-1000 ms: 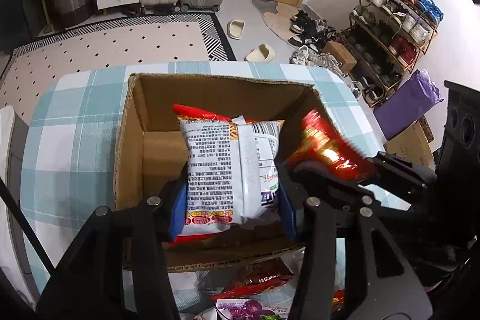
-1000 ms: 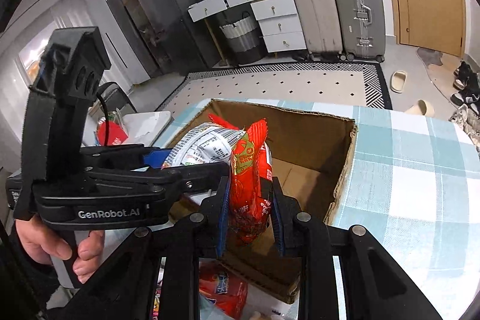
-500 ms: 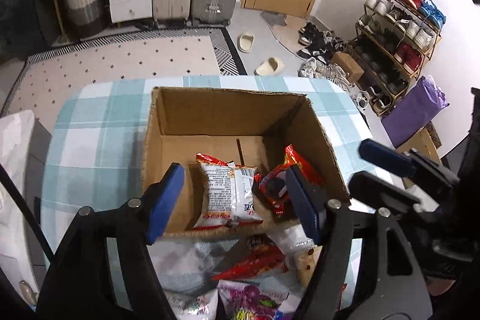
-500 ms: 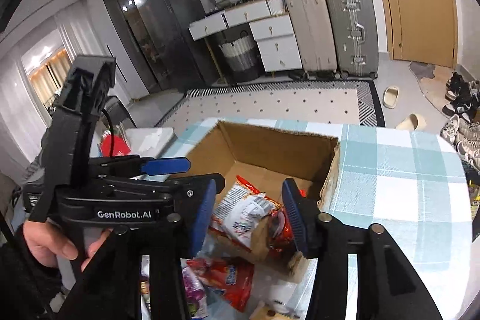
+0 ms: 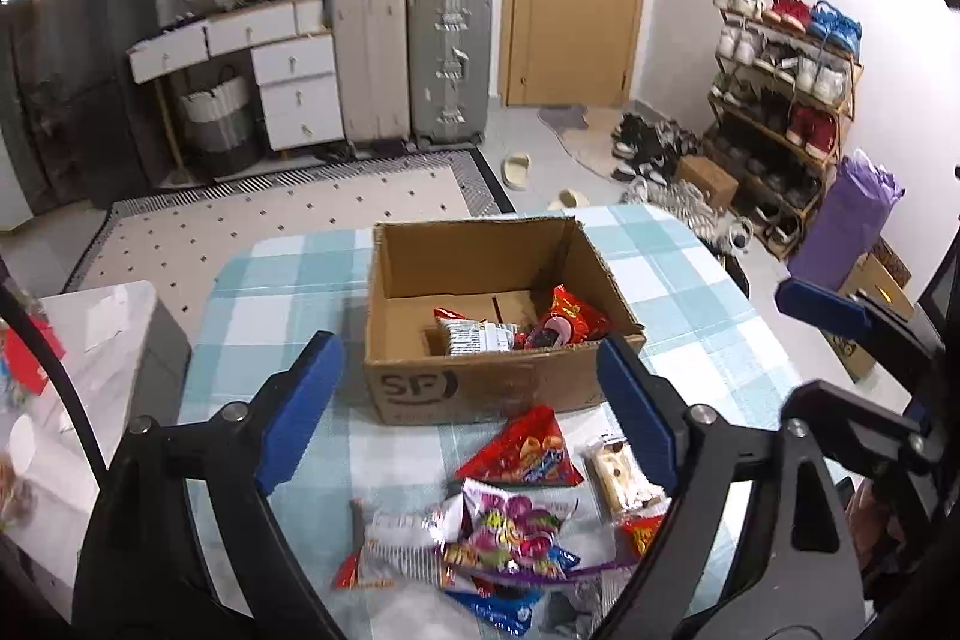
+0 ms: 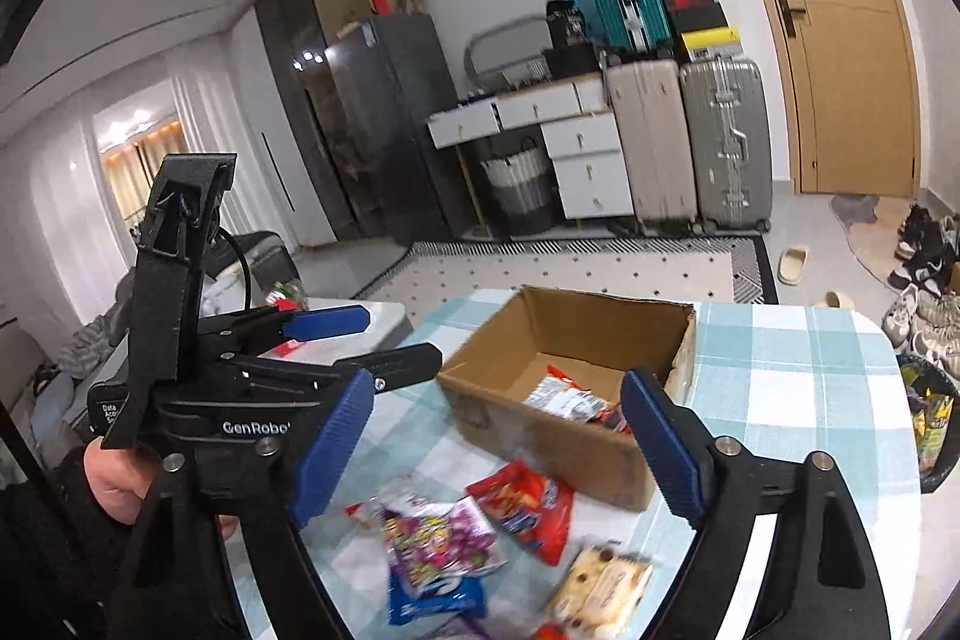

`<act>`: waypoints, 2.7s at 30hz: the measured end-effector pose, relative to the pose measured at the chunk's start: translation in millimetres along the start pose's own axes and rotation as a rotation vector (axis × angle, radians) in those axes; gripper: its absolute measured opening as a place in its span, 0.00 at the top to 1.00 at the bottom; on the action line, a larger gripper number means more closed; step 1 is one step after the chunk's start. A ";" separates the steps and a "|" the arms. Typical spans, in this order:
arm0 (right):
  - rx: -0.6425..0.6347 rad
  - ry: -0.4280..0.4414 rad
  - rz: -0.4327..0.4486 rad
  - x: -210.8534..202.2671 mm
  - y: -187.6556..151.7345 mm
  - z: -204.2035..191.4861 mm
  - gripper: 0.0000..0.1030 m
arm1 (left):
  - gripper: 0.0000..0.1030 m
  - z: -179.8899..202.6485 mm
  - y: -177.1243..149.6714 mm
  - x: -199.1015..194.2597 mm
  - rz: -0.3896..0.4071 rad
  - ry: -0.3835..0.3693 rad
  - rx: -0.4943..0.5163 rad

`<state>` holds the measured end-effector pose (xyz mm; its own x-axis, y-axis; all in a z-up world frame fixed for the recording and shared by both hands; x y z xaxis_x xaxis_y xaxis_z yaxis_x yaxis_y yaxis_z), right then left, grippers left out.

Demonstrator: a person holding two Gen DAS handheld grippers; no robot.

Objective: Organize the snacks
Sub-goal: 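Move both grippers back toward the snack pile, then grasp a white-and-red snack pack with the left gripper while the right gripper grasps a white-purple chip bag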

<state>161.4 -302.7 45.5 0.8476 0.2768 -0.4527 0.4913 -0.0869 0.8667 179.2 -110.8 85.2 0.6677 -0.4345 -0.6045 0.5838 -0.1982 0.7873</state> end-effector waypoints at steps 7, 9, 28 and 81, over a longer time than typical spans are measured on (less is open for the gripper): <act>0.068 0.046 0.064 -50.7 -26.6 -15.5 0.06 | 0.01 9.5 -26.7 -70.7 0.090 0.066 0.034; 0.077 0.052 0.075 -61.5 -34.4 -18.1 0.05 | 0.01 12.6 -37.0 -88.8 0.104 0.069 0.028; -0.044 0.006 0.084 -117.9 -125.9 -53.7 0.01 | 0.01 18.3 -168.9 -164.6 0.047 0.097 0.001; 0.030 -0.029 -0.099 -81.7 -236.6 -29.4 0.01 | 0.51 7.6 -286.3 -34.5 -0.256 -0.144 -0.153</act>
<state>-30.0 -276.6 -116.4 0.7997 0.2576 -0.5423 0.5786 -0.0893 0.8107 -14.4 -45.8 -118.4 0.4246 -0.5092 -0.7486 0.7942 -0.1877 0.5780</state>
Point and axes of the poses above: each gripper's, at about its wrist camera, not at the fingertips, and x roughly the way its jaws point, z to its right, y to its top, the point moved 7 cm from there along x, roughly the way its jaws point, and after that the axes turned 10 degrees about -y, right-handed, at the moved point
